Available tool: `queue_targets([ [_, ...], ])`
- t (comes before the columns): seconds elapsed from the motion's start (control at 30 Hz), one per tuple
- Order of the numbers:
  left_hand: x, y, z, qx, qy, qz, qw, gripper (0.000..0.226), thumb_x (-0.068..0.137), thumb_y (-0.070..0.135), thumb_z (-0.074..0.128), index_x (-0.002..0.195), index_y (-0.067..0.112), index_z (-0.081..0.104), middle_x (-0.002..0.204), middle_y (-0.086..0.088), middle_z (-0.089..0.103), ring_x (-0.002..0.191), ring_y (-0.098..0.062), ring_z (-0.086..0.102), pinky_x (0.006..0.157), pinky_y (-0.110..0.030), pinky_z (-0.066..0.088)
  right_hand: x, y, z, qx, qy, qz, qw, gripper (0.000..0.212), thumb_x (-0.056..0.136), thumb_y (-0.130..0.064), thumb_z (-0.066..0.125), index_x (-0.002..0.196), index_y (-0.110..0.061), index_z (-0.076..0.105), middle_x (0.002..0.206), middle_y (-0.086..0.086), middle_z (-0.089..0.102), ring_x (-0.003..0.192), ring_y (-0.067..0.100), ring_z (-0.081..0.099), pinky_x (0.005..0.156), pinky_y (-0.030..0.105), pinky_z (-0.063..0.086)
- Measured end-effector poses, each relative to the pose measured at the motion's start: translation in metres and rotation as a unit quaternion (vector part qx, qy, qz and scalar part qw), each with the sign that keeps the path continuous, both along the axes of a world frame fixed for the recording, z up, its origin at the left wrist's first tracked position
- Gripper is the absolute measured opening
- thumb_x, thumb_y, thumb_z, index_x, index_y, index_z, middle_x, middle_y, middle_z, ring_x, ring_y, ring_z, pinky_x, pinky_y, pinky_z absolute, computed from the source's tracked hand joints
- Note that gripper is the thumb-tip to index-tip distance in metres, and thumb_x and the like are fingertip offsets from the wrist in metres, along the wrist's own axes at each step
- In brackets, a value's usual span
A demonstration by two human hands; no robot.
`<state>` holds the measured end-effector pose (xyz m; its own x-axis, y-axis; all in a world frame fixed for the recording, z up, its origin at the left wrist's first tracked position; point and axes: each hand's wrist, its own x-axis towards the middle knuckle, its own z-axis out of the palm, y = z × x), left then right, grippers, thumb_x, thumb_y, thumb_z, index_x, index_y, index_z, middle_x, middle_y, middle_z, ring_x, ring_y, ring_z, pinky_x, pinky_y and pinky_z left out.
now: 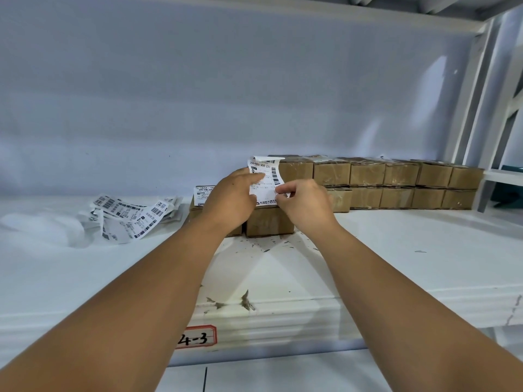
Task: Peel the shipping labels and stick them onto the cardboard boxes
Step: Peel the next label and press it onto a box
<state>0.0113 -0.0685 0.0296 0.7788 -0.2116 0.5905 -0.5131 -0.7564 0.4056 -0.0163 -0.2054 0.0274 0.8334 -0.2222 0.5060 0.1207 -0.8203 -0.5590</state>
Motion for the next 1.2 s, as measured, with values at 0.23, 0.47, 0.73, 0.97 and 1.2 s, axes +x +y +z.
queue_targets([
  [0.23,0.000,-0.001,0.000,0.001,-0.019,-0.013,1.000,0.034,0.088,-0.004,0.050,0.102,0.017,0.073,0.136,0.000,0.047,0.121,-0.016,0.049,0.090,-0.009,0.032,0.002,-0.005,0.000,0.059,0.032,0.002,0.998,0.011,0.086,-0.037,0.063,0.095,-0.035,0.070,0.102,-0.017,0.064,0.104,0.011,0.054,0.096,0.034,0.020],
  [0.47,-0.004,0.002,0.002,-0.017,0.024,0.013,0.999,0.027,0.090,0.006,0.054,0.098,0.025,0.072,0.147,-0.005,0.026,0.131,-0.015,0.039,0.092,-0.014,0.029,0.009,-0.002,-0.003,0.204,0.068,0.043,0.976,0.011,0.052,-0.045,0.064,0.061,-0.047,0.070,0.085,-0.014,0.070,0.100,0.018,0.060,0.099,0.044,0.041],
  [0.73,-0.008,0.000,0.000,0.051,-0.050,0.074,0.995,0.020,0.091,0.020,0.054,0.095,0.026,0.073,0.104,0.000,0.046,0.105,-0.021,0.045,0.087,-0.031,0.031,0.004,-0.003,-0.002,0.233,0.060,0.068,0.968,0.006,0.059,-0.041,0.066,0.061,-0.039,0.071,0.085,-0.014,0.070,0.101,0.017,0.060,0.098,0.042,0.044],
  [0.97,-0.016,0.000,0.000,0.127,-0.094,0.058,0.986,0.027,0.096,0.031,0.043,0.090,0.027,0.070,0.075,0.009,0.057,0.084,-0.016,0.055,0.086,-0.032,0.012,0.003,-0.006,-0.003,0.219,0.069,0.115,0.966,0.017,0.088,-0.020,0.057,0.082,-0.031,0.069,0.093,-0.006,0.068,0.102,0.018,0.059,0.092,0.032,0.046],
  [1.2,-0.025,-0.001,0.002,0.082,-0.094,0.005,0.992,0.023,0.093,0.035,0.051,0.089,0.023,0.070,0.064,0.000,0.056,0.064,-0.023,0.050,0.058,-0.027,0.031,-0.002,-0.009,-0.002,0.196,0.029,0.097,0.975,0.018,0.088,-0.018,0.059,0.088,-0.022,0.076,0.095,-0.004,0.071,0.094,0.015,0.058,0.086,0.029,0.046],
])
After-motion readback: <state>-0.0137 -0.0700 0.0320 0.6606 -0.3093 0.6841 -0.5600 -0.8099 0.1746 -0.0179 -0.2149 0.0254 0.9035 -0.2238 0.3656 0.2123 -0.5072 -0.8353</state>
